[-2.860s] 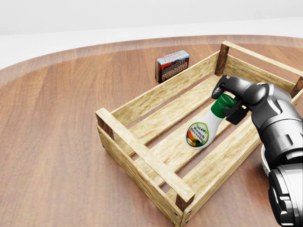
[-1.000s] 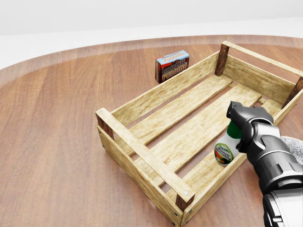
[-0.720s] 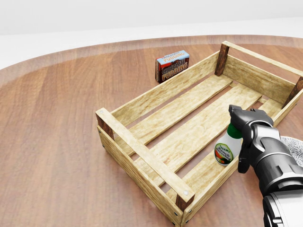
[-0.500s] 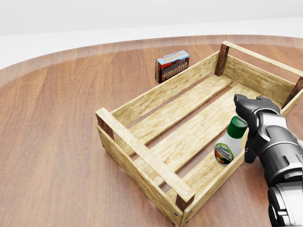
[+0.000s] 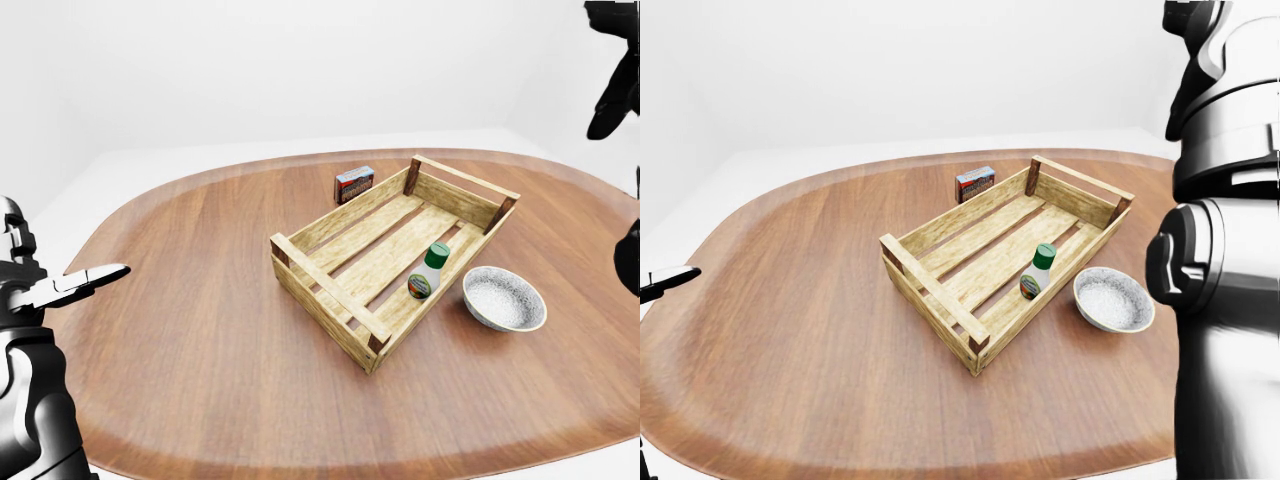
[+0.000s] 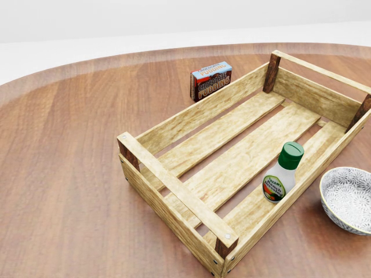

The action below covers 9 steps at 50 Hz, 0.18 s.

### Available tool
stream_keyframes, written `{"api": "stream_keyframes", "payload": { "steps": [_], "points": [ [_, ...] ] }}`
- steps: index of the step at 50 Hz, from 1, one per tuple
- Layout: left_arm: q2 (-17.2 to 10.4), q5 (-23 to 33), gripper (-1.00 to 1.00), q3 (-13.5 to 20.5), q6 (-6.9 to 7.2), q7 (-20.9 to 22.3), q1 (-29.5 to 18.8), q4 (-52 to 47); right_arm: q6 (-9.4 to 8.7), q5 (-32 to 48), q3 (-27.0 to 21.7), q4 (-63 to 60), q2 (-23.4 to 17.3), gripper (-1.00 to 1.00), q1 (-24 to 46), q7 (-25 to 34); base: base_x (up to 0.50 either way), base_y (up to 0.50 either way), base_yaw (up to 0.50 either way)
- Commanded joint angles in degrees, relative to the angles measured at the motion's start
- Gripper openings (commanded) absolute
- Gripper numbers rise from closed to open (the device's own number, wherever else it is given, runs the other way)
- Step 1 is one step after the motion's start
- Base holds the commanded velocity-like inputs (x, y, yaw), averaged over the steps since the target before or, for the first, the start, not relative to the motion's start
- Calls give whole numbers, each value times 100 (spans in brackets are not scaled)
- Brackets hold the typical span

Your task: Pick up the salad dressing and put it in the tray.

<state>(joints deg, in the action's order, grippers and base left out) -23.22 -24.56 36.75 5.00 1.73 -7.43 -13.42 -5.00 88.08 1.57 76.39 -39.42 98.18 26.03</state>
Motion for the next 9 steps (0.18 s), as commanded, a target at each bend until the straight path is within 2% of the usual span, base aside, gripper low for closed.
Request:
{"api": "stream_keyframes", "payload": {
  "steps": [1,9],
  "points": [
    [8,2,100,-9,0,-9,2,-56,0,900,-175,-132,-815,100,1683,630,0,0,0],
    [18,23,100,-22,0,6,1,-53,0,1079,-344,-158,-967,100,1730,428,0,0,0]
  ]
}}
